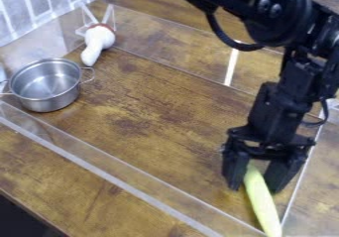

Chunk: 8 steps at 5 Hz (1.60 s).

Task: Move the green spoon to the left

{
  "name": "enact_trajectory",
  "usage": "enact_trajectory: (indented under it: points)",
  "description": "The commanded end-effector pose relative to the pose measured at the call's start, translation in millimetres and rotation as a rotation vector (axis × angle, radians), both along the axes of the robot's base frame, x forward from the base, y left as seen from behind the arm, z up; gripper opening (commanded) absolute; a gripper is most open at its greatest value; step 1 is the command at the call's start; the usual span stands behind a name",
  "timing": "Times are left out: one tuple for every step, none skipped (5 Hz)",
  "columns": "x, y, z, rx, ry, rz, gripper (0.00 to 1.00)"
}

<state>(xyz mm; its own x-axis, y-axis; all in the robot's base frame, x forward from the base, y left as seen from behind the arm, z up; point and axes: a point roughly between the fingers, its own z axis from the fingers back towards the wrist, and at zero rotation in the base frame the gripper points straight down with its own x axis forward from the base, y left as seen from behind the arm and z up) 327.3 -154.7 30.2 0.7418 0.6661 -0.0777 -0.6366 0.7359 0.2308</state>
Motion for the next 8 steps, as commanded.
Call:
enact_trajectory:
  points:
    - [16.9, -7, 8.3, -0.002, -0.034, 0.013, 1.0]
    - [17.5, -2, 6.2, 0.011, -0.024, 0.054, 1.0]
    - [16.4, 3, 4.3, 0.028, -0.009, 0.095, 1.0]
    - [9.6, 7, 3.1, 0.047, 0.007, 0.167, 1.0]
    - [2.8, 10, 3.7, 0.069, 0.024, 0.231, 1.0]
    - [4.1, 10, 2.2, 0.071, 0.027, 0.323, 0.0]
    - [6.6, 12, 8.8, 0.08, 0.025, 0.342, 0.0]
    - [10.8, 14, 28.8, 0.084, 0.008, 0.365, 0.0]
